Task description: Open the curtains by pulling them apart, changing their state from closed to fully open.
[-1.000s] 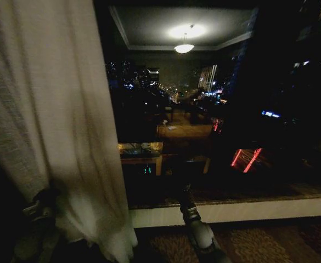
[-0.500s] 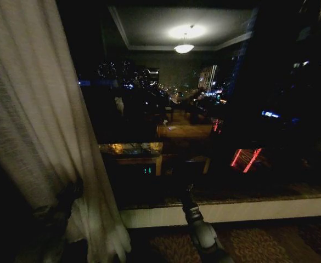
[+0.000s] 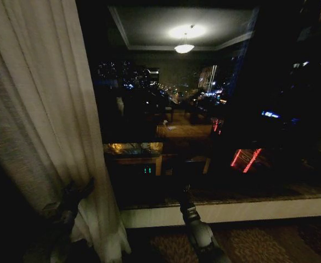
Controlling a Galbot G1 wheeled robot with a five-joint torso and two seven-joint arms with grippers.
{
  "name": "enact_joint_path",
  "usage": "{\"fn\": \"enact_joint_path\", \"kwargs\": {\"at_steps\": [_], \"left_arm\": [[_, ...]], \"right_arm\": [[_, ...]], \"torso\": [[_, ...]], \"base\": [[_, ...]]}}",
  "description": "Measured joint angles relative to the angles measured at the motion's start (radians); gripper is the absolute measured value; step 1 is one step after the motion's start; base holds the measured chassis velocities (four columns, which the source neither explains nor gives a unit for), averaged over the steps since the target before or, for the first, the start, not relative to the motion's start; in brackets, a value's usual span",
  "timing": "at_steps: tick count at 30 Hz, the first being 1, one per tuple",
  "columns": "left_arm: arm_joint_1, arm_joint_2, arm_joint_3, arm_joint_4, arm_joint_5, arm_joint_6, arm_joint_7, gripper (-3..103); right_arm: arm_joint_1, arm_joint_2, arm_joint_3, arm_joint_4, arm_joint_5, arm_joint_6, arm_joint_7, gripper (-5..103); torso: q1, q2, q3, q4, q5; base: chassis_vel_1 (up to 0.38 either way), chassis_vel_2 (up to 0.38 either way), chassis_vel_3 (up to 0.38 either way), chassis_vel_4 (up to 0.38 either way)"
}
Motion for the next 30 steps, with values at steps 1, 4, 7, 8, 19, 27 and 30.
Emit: {"fn": "enact_joint_path", "kwargs": {"at_steps": [1,4,7,8,19,27,30], "left_arm": [[-0.008,0.009,0.0,0.011,-0.002,-0.001,0.008,100],[-0.032,0.039,0.005,0.051,-0.013,-0.015,0.026,100],[-0.058,0.068,0.019,0.086,-0.023,-0.021,0.03,100],[-0.058,0.068,0.019,0.086,-0.023,-0.021,0.03,100],[-0.205,0.11,0.138,0.225,-0.045,-0.025,0.023,100],[-0.27,0.098,0.173,0.287,-0.009,-0.056,-0.042,90],[-0.278,0.092,0.174,0.296,0.003,-0.059,-0.049,80]], "right_arm": [[0.002,0.0,0.0,-0.001,0.0,0.0,0.0,100],[0.008,0.0,0.0,-0.004,0.0,0.0,0.0,100],[0.012,0.004,-0.002,-0.01,0.0,0.0,0.0,100],[0.012,0.004,-0.002,-0.01,0.0,0.0,0.0,100],[0.042,0.016,-0.019,-0.034,-0.001,0.003,0.001,100],[0.051,0.027,-0.02,-0.05,-0.003,0.005,0.003,100],[0.055,0.033,-0.025,-0.054,-0.005,0.006,0.003,100]], "torso": [[0.0,0.0,0.0,0.0,0.0],[0.0,0.0,0.0,0.0,-0.0001],[0.0,0.0,0.0,0.0,-0.0001],[0.0,0.0,0.0,0.0,-0.0001],[0.0,0.0,0.0,0.0,-0.0001],[0.0,0.0,0.0,-0.0001,-0.0001],[0.0,0.0,0.0,0.0,-0.0001]], "base": [[0.0,0.0,0.0,0.0],[0.0,0.0,0.0,0.0],[0.0,0.0,0.0,0.0],[0.0,0.0,0.0,0.0],[0.0,0.0,0.0,0.0],[0.0,0.0,0.0,0.0],[0.0,0.0,0.0,0.0]]}}
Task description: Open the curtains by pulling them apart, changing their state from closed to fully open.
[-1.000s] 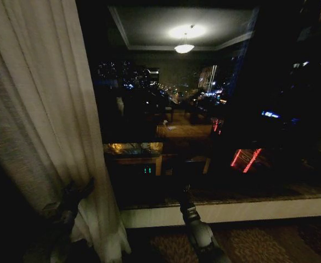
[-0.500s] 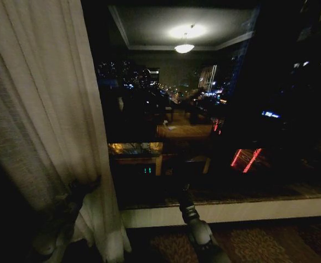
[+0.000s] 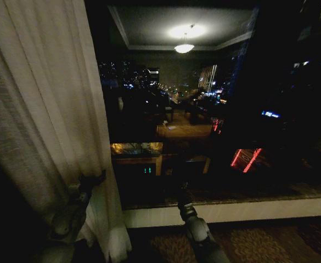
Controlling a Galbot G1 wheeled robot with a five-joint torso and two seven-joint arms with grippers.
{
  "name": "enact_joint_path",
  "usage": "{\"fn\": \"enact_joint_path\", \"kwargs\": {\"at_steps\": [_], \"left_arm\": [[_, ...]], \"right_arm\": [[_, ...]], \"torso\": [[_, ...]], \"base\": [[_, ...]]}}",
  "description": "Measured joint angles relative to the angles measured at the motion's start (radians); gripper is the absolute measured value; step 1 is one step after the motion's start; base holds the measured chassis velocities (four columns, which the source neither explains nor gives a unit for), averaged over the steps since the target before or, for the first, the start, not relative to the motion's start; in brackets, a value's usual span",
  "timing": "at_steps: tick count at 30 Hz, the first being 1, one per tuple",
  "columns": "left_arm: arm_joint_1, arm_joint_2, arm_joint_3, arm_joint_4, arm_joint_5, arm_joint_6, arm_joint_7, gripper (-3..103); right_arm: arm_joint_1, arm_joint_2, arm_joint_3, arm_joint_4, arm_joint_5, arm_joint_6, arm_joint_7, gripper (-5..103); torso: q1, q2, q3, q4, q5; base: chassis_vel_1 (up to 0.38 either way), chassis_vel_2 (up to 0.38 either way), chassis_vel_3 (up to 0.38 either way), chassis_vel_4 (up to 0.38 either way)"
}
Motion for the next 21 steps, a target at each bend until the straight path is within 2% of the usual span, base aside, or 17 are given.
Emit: {"fn": "enact_joint_path", "kwargs": {"at_steps": [1,2,3,6,7,11,13,18,21], "left_arm": [[-0.001,-0.001,0.0,0.001,0.001,-0.001,0.0,80],[0.0,-0.003,0.0,0.003,0.003,-0.003,-0.001,68],[0.001,-0.003,0.0,0.003,0.003,-0.006,0.0,68],[0.006,-0.005,-0.002,0.006,0.004,-0.015,0.001,57],[0.006,-0.005,-0.002,0.006,0.004,-0.015,0.001,57],[0.01,-0.008,-0.004,0.007,0.004,-0.023,0.003,36],[0.01,-0.008,-0.004,0.007,0.004,-0.023,0.003,36],[0.012,-0.006,-0.008,0.006,0.003,-0.024,0.003,9],[0.012,-0.004,-0.01,0.006,0.003,-0.024,0.003,4]], "right_arm": [[0.001,0.001,-0.001,-0.001,0.0,0.0,0.0,100],[0.002,0.003,-0.002,-0.001,-0.001,0.0,0.0,100],[0.002,0.003,-0.002,-0.001,-0.001,0.0,0.0,100],[0.002,0.002,-0.002,-0.001,-0.001,0.001,0.001,100],[0.002,0.002,-0.002,-0.001,-0.001,0.001,0.001,100],[0.001,-0.003,0.002,0.001,-0.001,0.002,0.001,100],[0.0,-0.004,0.003,0.002,-0.001,0.002,0.001,100],[-0.004,-0.007,0.005,0.004,-0.001,0.004,0.001,100],[-0.005,-0.007,0.005,0.004,0.0,0.005,0.001,100]], "torso": [[0.0,0.0,0.0,0.0,0.0],[0.0,0.0,0.0,0.0,0.0],[0.0,0.0,0.0,0.0,0.0],[0.0,0.0,0.0,0.0,0.0],[0.0,0.0,0.0,0.0,0.0],[0.0,0.0,0.0,0.0,0.0],[0.0,0.0,0.0,0.0,0.0],[0.0,0.0,0.0,0.0,0.0],[0.0,0.0,0.0,0.0,0.0]], "base": [[0.0,0.0,0.0,0.0],[0.0,0.0,0.0,0.0],[0.0,0.0,0.0,0.0],[0.0,0.0,0.0,0.0],[0.0,0.0,0.0,0.0],[0.0,0.0,0.0,0.0],[0.0,0.0,0.0,0.0],[0.0,0.0,0.0,0.0],[0.0,0.0,0.0,0.0]]}}
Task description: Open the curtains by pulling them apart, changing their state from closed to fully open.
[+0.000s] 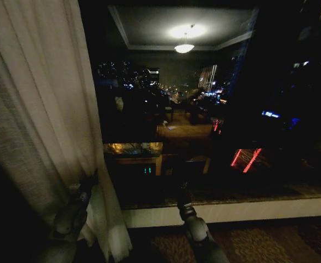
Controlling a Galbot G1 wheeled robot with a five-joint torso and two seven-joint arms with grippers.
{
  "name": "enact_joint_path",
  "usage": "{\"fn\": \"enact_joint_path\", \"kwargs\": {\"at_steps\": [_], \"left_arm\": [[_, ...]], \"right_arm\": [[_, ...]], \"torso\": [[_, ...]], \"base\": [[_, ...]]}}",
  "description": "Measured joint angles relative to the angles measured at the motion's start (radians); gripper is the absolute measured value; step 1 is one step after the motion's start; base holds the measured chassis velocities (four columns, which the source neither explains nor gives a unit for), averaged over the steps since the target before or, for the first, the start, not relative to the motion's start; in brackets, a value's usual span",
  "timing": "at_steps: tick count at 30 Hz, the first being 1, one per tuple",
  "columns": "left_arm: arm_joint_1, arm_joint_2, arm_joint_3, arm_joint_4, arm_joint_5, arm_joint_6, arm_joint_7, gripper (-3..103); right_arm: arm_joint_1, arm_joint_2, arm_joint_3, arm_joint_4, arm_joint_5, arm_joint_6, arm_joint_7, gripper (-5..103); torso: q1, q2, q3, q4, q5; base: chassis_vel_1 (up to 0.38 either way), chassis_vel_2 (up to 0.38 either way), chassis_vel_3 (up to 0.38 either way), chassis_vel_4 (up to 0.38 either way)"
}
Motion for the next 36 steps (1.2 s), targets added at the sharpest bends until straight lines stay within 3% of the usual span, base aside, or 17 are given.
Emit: {"fn": "enact_joint_path", "kwargs": {"at_steps": [4,12,15,16,18,19,24,27,29,36], "left_arm": [[-0.007,0.001,-0.002,0.006,0.0,-0.001,-0.011,1],[-0.059,-0.001,-0.036,0.065,0.003,-0.012,-0.126,1],[-0.111,-0.004,-0.071,0.124,0.001,-0.005,-0.245,1],[-0.111,-0.004,-0.071,0.124,0.001,-0.005,-0.245,1],[-0.143,-0.004,-0.093,0.165,0.006,-0.005,-0.324,1],[-0.143,-0.004,-0.093,0.165,0.006,-0.005,-0.324,1],[-0.181,0.003,-0.169,0.238,0.014,-0.007,-0.507,1],[-0.188,0.012,-0.199,0.264,0.018,-0.009,-0.542,1],[-0.199,0.032,-0.257,0.314,0.041,-0.022,-0.598,1],[-0.22,0.084,-0.347,0.394,0.037,-0.035,-0.671,1]], "right_arm": [[0.0,0.001,0.0,0.0,0.0,0.002,0.0,100],[0.002,0.002,-0.01,-0.011,0.0,0.007,0.0,100],[0.01,0.005,-0.018,-0.018,0.0,0.008,-0.001,100],[0.01,0.005,-0.018,-0.018,0.0,0.008,-0.001,100],[0.015,0.008,-0.023,-0.021,0.0,0.008,-0.001,100],[0.015,0.008,-0.023,-0.021,0.0,0.008,-0.001,100],[0.019,0.013,-0.029,-0.028,0.0,0.014,-0.003,100],[0.02,0.014,-0.03,-0.031,0.0,0.016,-0.004,100],[0.022,0.019,-0.033,-0.037,-0.001,0.017,-0.005,100],[0.024,0.037,-0.048,-0.048,-0.002,0.019,-0.006,100]], "torso": [[0.0,0.0,0.0,0.0,0.0],[0.0,0.0,0.0,-0.0001,-0.0001],[0.0,0.0,0.0,0.0,-0.0001],[0.0,0.0,0.0,0.0,-0.0001],[0.0,0.0,0.0,-0.0001,-0.0001],[0.0,0.0,0.0,-0.0001,-0.0001],[0.0,0.0,0.0,-0.0002,0.0001],[0.0,0.0,0.0,-0.0002,0.0001],[0.0,0.0,0.0,-0.0001,0.0],[0.0,0.0,0.0,0.0005,-0.0003]], "base": [[0.0,0.0,0.0,0.0],[0.0,0.0,0.0,0.0],[0.0,0.0,0.0,0.0],[0.0,0.0,0.0,0.0],[0.0,0.0,0.0,0.0],[0.0,0.0,0.0,0.0],[0.0,0.0,0.0,0.0],[0.0,0.0,0.0,0.0],[0.0,0.0,0.0,0.0],[0.0,0.0,0.0,0.0]]}}
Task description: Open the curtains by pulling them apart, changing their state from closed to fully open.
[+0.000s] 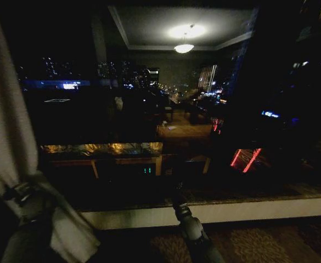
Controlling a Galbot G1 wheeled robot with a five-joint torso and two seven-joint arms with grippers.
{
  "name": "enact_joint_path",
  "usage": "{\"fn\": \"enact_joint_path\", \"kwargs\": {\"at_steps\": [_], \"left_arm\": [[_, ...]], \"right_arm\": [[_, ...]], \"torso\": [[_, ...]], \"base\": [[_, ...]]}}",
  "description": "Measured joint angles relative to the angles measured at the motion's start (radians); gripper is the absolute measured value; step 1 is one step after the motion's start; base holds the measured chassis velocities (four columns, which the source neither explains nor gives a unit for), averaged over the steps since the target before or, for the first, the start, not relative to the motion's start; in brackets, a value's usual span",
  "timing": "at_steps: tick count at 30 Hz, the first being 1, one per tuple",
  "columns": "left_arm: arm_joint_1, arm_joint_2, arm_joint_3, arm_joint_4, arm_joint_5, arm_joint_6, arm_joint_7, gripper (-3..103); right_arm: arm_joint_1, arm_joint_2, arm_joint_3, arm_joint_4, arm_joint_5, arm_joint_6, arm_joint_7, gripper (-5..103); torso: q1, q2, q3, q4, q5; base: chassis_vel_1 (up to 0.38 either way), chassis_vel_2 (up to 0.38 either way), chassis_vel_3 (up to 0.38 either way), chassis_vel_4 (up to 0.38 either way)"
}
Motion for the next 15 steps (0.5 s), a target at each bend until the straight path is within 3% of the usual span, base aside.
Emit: {"fn": "enact_joint_path", "kwargs": {"at_steps": [7,11,14,15], "left_arm": [[-0.001,-0.004,0.018,-0.01,-0.011,0.02,-0.009,1],[0.03,-0.021,0.037,-0.057,-0.02,0.042,0.04,4],[0.111,-0.048,0.046,-0.14,0.034,0.054,0.219,21],[0.145,-0.056,0.044,-0.17,0.08,0.037,0.32,26]], "right_arm": [[0.007,0.01,-0.005,-0.006,-0.007,0.0,0.0,100],[0.008,0.01,-0.005,-0.007,-0.01,-0.002,0.0,100],[0.007,0.009,-0.005,-0.005,-0.01,-0.011,0.002,100],[0.007,0.009,-0.005,-0.002,-0.01,-0.02,0.003,100]], "torso": [[0.0,0.0,0.0,-0.0006,0.0],[0.0,0.0,0.0,-0.0009,0.0002],[0.0,0.0,0.0,-0.0006,0.0002],[0.0,0.0,0.0,-0.0004,0.0002]], "base": [[0.0,0.0,0.0,0.0],[0.0,0.0,0.0,0.0],[0.0,0.0,0.0,0.0],[0.0,0.0,0.0,0.0]]}}
